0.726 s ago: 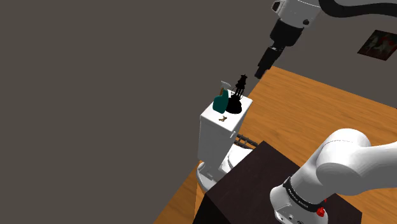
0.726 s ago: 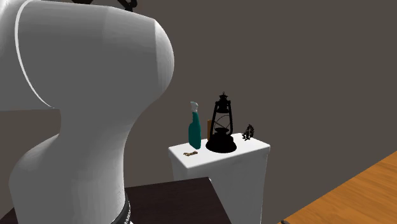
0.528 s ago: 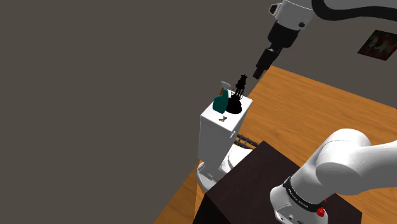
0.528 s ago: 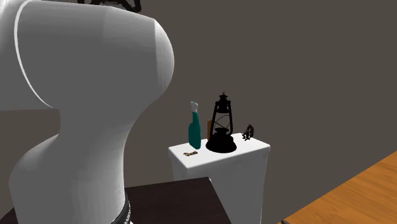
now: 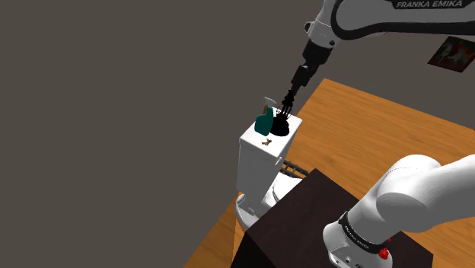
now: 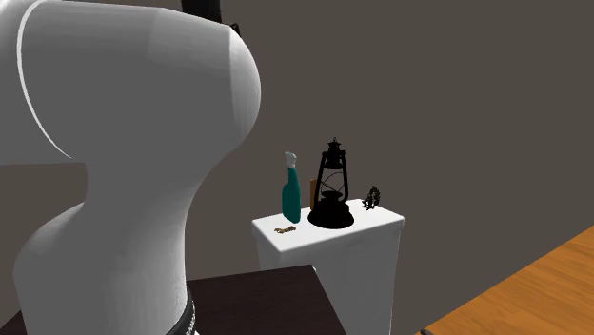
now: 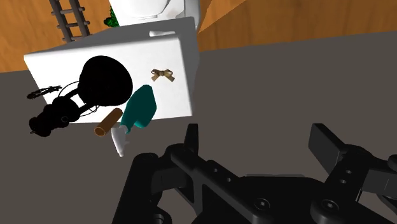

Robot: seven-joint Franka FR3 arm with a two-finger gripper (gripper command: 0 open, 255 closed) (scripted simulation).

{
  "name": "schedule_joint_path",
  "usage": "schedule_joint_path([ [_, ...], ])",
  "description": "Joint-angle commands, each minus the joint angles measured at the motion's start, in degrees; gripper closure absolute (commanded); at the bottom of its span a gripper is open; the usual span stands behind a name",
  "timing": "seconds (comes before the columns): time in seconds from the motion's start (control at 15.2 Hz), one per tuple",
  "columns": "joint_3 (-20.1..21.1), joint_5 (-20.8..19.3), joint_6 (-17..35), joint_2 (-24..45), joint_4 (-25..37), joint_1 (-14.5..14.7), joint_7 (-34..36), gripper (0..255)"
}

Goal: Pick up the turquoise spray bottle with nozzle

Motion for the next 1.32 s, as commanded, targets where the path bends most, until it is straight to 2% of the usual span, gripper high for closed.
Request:
schedule_joint_path([
  [0.0, -1.5, -0.3, 2.7, 3.7, 0.9, -0.5, -1.4, 0],
  [0.59, -7.4, 1.1, 12.1, 21.4, 8.5, -1.9, -8.3, 0],
  [1.25, -11.2, 7.9, 16.9, 43.2, 23.6, -4.9, -17.2, 0],
])
